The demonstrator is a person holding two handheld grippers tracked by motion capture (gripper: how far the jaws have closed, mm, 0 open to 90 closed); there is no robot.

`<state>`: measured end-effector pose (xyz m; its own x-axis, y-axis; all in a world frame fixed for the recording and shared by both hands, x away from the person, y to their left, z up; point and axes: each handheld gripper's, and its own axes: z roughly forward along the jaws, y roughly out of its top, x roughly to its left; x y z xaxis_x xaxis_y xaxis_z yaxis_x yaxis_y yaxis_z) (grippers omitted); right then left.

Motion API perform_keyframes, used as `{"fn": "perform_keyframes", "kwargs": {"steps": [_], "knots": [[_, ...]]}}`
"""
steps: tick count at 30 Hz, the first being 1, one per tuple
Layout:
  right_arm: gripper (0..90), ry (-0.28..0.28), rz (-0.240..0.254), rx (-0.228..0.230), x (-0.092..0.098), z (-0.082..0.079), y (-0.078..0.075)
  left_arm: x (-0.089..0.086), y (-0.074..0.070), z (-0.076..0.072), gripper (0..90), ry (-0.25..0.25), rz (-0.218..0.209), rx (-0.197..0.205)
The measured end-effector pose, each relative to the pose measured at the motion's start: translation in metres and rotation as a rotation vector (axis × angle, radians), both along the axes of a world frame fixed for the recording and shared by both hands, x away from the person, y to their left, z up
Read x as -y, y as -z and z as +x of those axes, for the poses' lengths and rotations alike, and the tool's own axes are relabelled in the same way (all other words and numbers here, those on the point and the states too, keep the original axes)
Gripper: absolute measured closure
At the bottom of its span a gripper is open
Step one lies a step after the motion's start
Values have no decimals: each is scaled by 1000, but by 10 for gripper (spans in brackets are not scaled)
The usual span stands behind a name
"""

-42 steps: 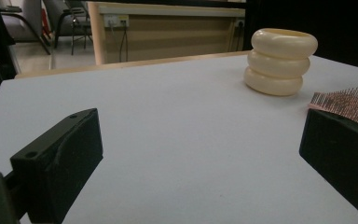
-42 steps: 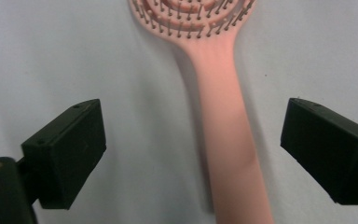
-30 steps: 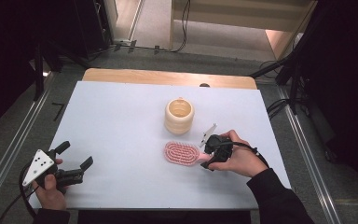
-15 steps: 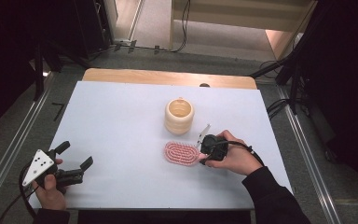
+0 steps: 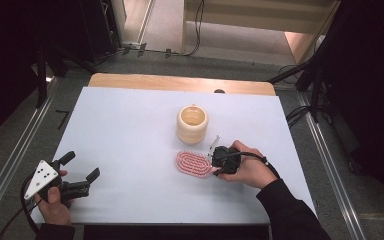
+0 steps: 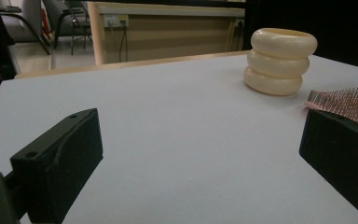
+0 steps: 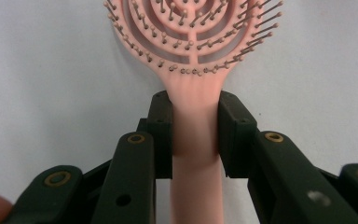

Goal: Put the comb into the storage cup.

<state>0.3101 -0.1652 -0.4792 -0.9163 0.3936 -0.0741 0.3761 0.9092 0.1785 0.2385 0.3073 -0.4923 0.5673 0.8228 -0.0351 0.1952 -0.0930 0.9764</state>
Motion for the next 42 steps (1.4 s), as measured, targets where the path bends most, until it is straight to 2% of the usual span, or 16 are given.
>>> {"fn": "perform_keyframes", "kwargs": {"steps": [5,9,10,12,16,18,19,22,25,35,42], "knots": [[680,3,19,30,2,-4,1,0,0,0,1,-2,-1,1],[681,2,60,55,7,-5,2,0,0,0,1,-2,1,0],[681,16,71,43,8,-5,2,0,0,0,1,-1,-1,0],[681,7,78,42,10,-4,2,0,0,0,1,-2,2,0],[681,3,85,69,10,-5,1,0,0,0,1,-1,1,0],[681,12,99,60,11,-5,0,0,0,0,1,-2,2,-1],[681,20,117,75,12,-6,0,0,0,0,1,-3,2,0],[682,20,136,77,14,-6,-1,0,0,0,2,-2,2,0],[682,28,140,81,15,-9,-2,0,0,0,2,-2,-1,0],[681,32,220,79,17,-10,-9,0,0,0,2,-3,1,0],[681,37,291,101,17,-10,-17,0,0,0,1,-3,1,0]]}}
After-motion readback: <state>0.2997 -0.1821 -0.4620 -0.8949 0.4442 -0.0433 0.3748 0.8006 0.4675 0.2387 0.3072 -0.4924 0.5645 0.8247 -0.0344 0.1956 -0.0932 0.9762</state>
